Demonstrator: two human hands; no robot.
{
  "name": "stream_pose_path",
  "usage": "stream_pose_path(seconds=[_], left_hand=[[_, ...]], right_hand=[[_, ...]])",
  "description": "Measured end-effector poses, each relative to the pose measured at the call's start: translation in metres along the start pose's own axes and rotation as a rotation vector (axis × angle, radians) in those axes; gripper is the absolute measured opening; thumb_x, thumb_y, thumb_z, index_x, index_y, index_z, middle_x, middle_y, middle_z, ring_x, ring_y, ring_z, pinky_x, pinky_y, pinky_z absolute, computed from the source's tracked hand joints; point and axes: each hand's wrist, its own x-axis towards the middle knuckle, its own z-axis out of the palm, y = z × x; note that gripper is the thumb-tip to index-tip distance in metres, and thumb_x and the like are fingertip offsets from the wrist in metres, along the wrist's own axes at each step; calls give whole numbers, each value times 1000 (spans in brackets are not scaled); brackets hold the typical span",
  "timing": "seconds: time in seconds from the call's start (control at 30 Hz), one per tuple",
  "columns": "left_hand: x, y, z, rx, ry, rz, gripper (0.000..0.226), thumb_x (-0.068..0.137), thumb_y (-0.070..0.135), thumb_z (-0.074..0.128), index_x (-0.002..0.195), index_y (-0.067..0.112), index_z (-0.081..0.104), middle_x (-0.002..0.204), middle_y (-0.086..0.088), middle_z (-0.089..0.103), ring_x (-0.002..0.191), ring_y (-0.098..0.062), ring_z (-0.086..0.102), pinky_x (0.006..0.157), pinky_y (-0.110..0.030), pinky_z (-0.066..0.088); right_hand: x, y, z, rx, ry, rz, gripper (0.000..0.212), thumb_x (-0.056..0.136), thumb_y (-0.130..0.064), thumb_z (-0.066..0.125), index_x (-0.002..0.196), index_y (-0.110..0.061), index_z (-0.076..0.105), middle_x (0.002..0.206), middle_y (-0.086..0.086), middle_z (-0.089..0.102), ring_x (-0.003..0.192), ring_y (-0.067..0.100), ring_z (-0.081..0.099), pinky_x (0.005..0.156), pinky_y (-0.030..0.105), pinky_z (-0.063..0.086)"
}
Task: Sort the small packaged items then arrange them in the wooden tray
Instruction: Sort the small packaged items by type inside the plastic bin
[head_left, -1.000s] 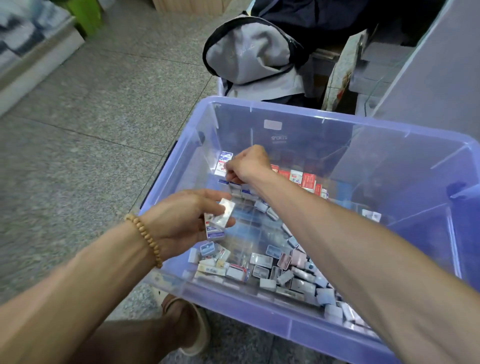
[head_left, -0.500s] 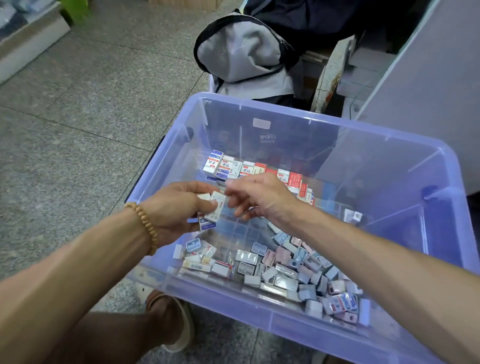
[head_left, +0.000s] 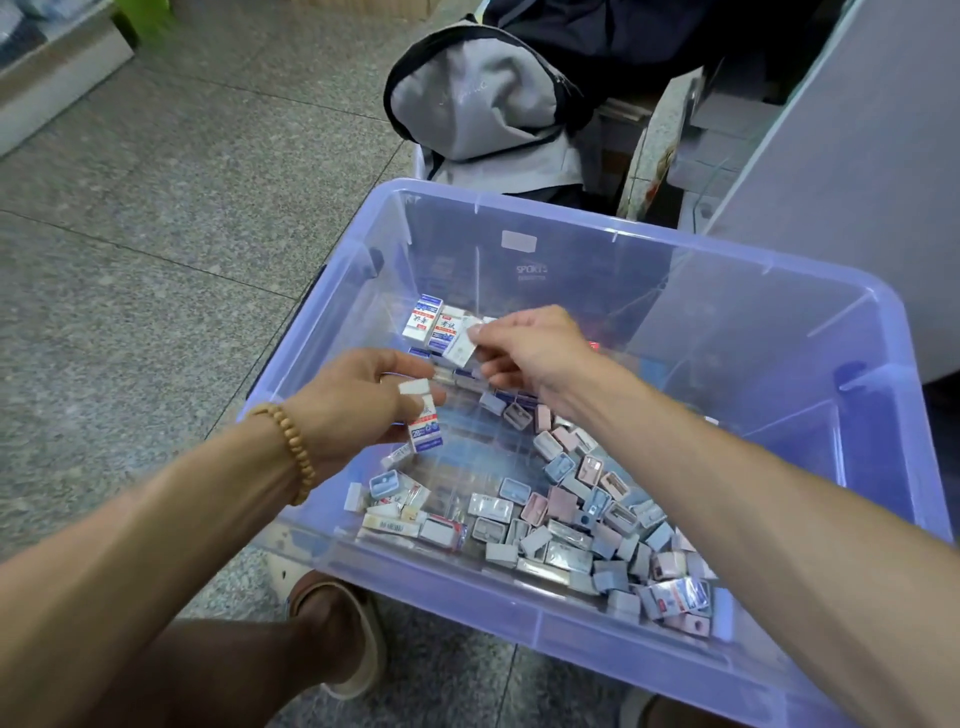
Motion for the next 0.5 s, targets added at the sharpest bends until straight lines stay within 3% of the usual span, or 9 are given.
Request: stream_pose_path(seconds=[0.1,0.2,0.3,0.37,0.5], left_hand=[[1,-2,0,76,33,40,20,89,-11,58,105,0,61,81,-13,63,78,-23,63,72,-32,59],[3,-2,-1,118,39,61,21,86,-10,62,106,-4,62,83,-18,60,74,-25,64,74,-36,59],[4,-2,-2,127,48,72,18,85,-10,64,99,1,62,72,-10,61,66,-22,65,72,-35,60],[5,-3,-2,125,60,72,18,83,-11,65,94,3,62,64,-5,59,63,-20,65,75,-39,60],[6,-2,-1,118,68,76,18,83,-11,66,92,5,61,64,-4,57,60,-18,64,74,-38,60]], right_hand=[[28,-2,10,-240,137,-46,23,87,-16,75,67,-6,69,66,9,70,52,17,62,50,24,53],[50,0,30,-316,232,-58,21,83,-21,77,67,-7,73,60,6,72,61,20,72,69,36,62],[56,2,41,-260,271,-44,16,83,-18,78,73,-6,74,58,6,71,59,19,72,70,41,63],[55,6,40,-265,274,-58,18,81,-15,78,66,-9,71,58,6,71,62,20,73,72,42,63],[57,14,35,-460,261,-161,17,78,-18,78,63,-13,71,66,5,73,75,24,72,76,40,61]])
